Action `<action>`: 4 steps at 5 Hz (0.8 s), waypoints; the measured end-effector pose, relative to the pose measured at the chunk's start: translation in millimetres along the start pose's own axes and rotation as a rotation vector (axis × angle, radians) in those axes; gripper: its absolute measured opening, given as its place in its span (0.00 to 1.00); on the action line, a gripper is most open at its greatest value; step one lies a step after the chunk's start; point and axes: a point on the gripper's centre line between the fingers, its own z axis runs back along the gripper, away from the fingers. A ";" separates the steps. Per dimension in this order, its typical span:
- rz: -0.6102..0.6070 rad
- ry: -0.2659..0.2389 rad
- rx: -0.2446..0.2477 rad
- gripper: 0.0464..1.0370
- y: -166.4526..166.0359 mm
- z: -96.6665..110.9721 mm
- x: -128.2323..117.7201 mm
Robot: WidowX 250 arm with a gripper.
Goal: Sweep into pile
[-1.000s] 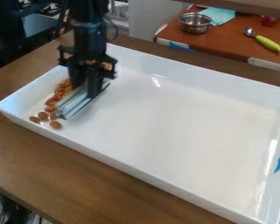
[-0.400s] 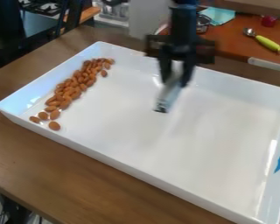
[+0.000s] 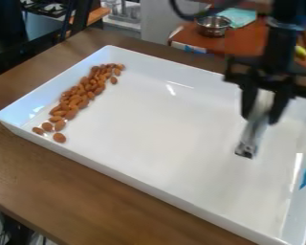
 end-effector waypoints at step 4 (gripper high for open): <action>-0.004 -0.030 0.018 0.97 -17.9 -8.4 -6.7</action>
